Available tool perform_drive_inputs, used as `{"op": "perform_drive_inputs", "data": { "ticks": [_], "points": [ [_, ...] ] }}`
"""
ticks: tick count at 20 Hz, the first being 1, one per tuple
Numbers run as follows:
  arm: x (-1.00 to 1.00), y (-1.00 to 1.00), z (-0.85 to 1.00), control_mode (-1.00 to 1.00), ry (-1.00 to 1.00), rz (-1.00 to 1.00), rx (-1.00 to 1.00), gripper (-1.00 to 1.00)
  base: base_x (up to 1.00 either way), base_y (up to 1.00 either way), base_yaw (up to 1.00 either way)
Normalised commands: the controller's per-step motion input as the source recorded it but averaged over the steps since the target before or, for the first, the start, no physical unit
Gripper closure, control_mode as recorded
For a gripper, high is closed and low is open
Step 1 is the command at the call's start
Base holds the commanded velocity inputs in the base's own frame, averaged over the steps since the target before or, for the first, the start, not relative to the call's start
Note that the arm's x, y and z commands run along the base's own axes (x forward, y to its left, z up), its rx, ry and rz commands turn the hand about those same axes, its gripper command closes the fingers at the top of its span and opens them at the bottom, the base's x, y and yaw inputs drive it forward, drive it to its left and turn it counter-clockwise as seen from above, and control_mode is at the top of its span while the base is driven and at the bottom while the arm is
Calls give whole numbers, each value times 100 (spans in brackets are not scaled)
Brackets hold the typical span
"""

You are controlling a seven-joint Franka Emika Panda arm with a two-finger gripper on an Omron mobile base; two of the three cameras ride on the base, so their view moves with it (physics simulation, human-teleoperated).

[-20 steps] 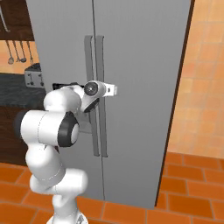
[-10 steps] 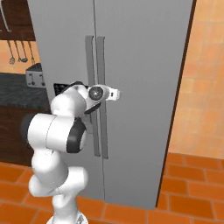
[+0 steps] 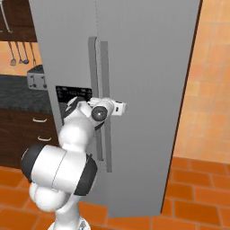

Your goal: Take the strawberry from the fridge and place it on top of the pancake, located on the dining counter.

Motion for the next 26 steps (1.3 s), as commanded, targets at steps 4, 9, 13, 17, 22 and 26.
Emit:
{"op": "perform_drive_inputs", "data": {
  "ticks": [4,9,13,17,22,26],
  "points": [
    [-94,-100,15,-100,4,0,2,100,0,0,0],
    [-97,-100,21,-100,10,0,5,100,0,0,0],
    [-90,-100,8,-100,17,-2,8,100,0,0,0],
    [-68,-100,0,-100,18,-4,8,100,0,0,0],
    [8,-100,-57,-100,7,-2,9,100,0,0,0],
    [15,-100,-85,-100,-7,-2,13,100,0,0,0]
  ]
}}
